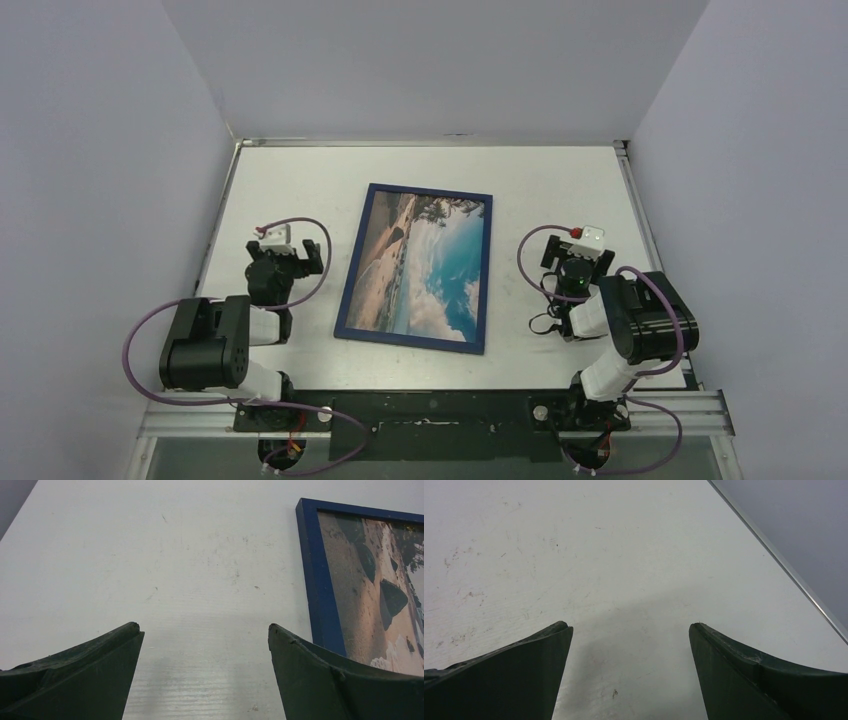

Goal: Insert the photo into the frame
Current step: Reset both arms

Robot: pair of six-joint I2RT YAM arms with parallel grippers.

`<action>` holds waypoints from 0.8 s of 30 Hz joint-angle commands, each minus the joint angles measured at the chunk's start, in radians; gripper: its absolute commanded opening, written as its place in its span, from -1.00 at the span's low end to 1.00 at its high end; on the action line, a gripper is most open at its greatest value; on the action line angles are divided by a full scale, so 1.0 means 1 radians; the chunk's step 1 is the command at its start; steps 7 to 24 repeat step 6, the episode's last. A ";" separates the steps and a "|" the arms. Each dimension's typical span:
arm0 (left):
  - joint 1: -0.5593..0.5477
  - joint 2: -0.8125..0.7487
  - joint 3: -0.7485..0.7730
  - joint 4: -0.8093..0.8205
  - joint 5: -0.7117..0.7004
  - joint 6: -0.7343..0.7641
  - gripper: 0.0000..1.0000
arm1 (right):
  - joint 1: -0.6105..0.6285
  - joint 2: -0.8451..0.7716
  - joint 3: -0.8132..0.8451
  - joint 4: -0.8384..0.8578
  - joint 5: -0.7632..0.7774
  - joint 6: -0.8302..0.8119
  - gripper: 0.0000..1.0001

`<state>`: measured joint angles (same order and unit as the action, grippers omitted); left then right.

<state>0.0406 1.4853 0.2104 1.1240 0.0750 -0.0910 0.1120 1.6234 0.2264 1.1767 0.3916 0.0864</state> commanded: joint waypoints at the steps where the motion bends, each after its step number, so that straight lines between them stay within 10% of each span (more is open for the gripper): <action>1: -0.010 -0.012 0.038 0.000 -0.025 0.013 0.93 | 0.004 -0.010 0.010 0.067 -0.002 -0.004 0.79; 24: -0.033 -0.015 0.048 -0.019 -0.068 0.025 0.93 | 0.005 -0.010 0.010 0.067 -0.002 -0.003 0.79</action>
